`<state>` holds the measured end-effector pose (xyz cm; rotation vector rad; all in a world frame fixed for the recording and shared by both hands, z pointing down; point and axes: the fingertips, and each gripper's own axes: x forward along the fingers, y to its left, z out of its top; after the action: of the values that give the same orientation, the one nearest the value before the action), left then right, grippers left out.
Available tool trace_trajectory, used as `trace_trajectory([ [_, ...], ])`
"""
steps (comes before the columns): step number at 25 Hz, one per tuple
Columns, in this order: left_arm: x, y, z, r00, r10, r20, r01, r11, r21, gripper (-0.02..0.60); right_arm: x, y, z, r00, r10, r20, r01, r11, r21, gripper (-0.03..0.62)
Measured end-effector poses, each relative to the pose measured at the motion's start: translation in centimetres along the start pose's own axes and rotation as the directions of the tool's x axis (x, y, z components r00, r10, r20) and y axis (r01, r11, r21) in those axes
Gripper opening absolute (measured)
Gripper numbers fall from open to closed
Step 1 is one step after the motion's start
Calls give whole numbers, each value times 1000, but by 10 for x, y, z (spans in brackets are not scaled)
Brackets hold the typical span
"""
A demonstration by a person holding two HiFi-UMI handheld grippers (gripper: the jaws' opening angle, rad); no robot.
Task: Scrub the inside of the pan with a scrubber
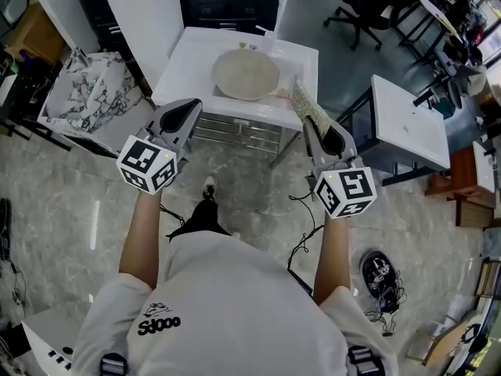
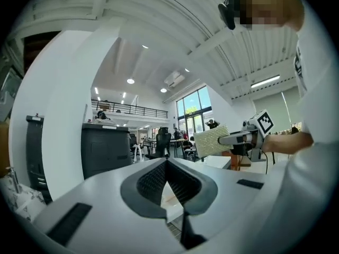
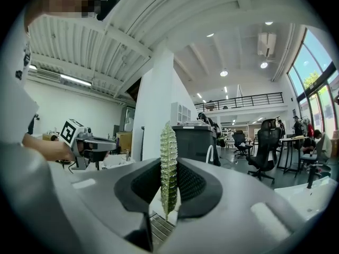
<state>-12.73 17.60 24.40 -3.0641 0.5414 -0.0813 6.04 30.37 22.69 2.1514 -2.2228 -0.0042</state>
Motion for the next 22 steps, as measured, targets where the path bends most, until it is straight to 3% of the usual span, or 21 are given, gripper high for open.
trace_trajectory([
  [6, 35, 25, -18, 999, 7, -43, -5, 999, 47, 5, 34, -14, -8, 1000, -4, -14, 4, 1000, -13, 75],
  [14, 108, 95, -37, 997, 10, -71, 0, 991, 135, 5, 114, -54, -12, 999, -39, -21, 39, 999, -10, 75],
  [15, 116, 104, -38, 998, -6, -69, 14, 993, 119, 5, 125, -58, -11, 999, -44, -23, 44, 999, -11, 76],
  [19, 143, 141, -22, 992, -119, 35, 122, 990, -70, 5, 169, -72, -4, 998, -54, -31, 54, 998, -9, 77],
  [22, 167, 167, -22, 994, -107, 13, 107, 994, -29, 5, 197, -81, -5, 997, -57, -46, 57, 998, -7, 75],
])
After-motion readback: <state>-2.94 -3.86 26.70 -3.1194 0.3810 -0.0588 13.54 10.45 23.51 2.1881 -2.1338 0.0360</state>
